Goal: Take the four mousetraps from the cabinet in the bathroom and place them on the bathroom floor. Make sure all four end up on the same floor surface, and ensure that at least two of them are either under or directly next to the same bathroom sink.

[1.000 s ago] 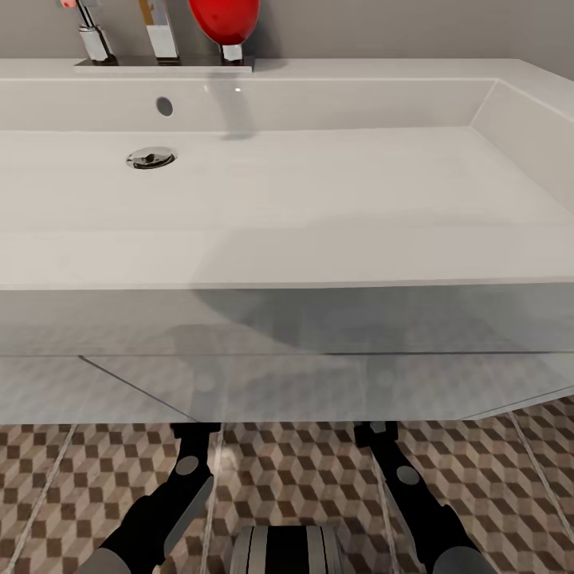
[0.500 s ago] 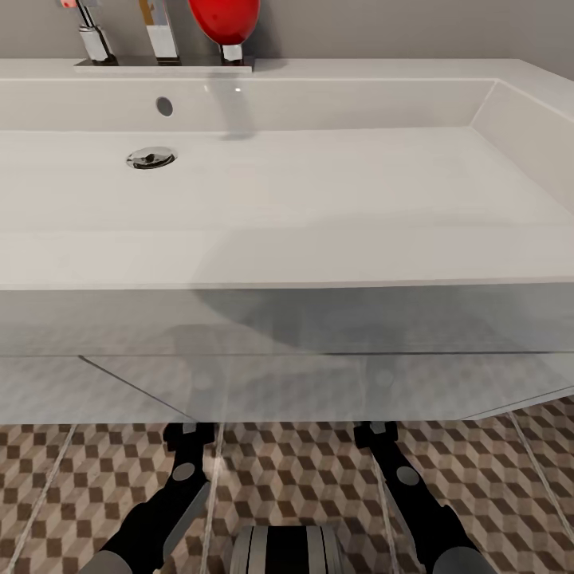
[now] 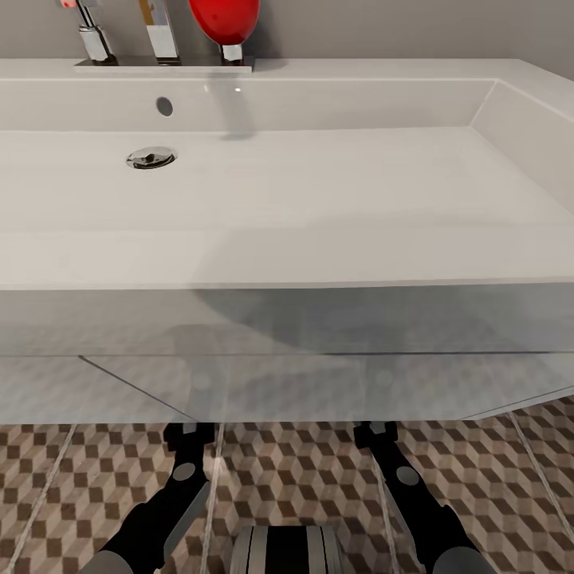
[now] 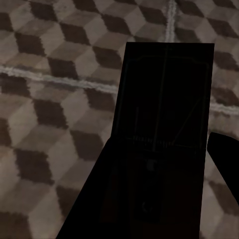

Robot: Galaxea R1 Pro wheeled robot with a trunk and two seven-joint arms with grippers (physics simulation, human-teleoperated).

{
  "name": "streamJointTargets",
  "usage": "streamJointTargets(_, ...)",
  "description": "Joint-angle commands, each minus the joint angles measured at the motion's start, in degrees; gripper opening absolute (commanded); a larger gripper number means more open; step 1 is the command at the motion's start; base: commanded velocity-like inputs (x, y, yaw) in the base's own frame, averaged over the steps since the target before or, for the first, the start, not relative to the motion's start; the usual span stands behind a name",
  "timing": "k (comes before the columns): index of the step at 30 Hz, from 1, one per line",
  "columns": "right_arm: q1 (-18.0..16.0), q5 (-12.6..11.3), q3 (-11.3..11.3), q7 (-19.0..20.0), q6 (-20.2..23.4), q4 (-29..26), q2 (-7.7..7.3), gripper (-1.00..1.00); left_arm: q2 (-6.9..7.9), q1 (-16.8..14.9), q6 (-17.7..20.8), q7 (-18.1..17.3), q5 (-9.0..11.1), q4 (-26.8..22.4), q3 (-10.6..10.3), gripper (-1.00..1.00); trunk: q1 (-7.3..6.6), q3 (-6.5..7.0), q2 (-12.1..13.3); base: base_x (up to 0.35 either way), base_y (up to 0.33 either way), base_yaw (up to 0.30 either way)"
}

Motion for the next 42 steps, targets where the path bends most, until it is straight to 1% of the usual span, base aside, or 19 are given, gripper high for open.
streamJointTargets(1, -0.02, 0.42, -0.29, 0.25, -0.19, 0.04, 0.07, -1.00, 0.18, -0.06, -0.32, 0.51, 0.36, 0.05, -0.38, -1.00, -0.01, -0.03, -0.01, 0.000, 0.000, 0.000)
streamJointTargets(12, -0.02, 0.47, -0.18, 0.40, -0.17, 0.41, 0.07, -1.00, 0.48, -0.06, -0.31, 0.50, 0.28, 0.02, -0.28, -1.00, -0.01, -0.03, -0.01, 0.000, 0.000, 0.000)
streamJointTargets(16, -0.02, 0.50, -0.22, 0.38, -0.17, 0.42, 0.07, -1.00, 0.33, -0.06, -0.26, 0.54, 0.21, -0.09, -0.34, -1.00, 0.09, -0.92, -0.07, 0.000, 0.000, 0.000)
streamJointTargets(22, -0.02, 0.50, -0.19, 0.44, -0.17, 0.43, 0.07, -1.00, 0.56, -0.06, -0.37, 0.59, 0.06, -0.15, -0.28, -1.00, 0.09, -0.92, -0.07, 0.000, 0.000, 0.000)
streamJointTargets(35, -0.02, 0.50, -0.16, 0.45, -0.17, 0.43, 0.07, -1.00, 0.50, -0.06, -0.56, 0.59, -0.10, -0.20, -0.27, -1.00, 0.09, -0.92, -0.07, 0.000, 0.000, 0.000)
streamJointTargets(38, -0.02, 0.50, -0.14, 0.46, -0.17, 0.43, 0.07, -1.00, 0.45, -0.06, -0.57, 0.59, -0.13, -0.17, -0.28, -1.00, 0.17, -1.58, -0.11, 0.000, 0.000, 0.000)
streamJointTargets(42, -0.02, 0.50, -0.10, 0.46, -0.17, 0.43, 0.07, -1.00, 0.43, -0.06, -0.62, 0.66, -0.12, -0.27, -0.27, -1.00, 0.17, -1.58, -0.11, 0.000, 0.000, 0.000)
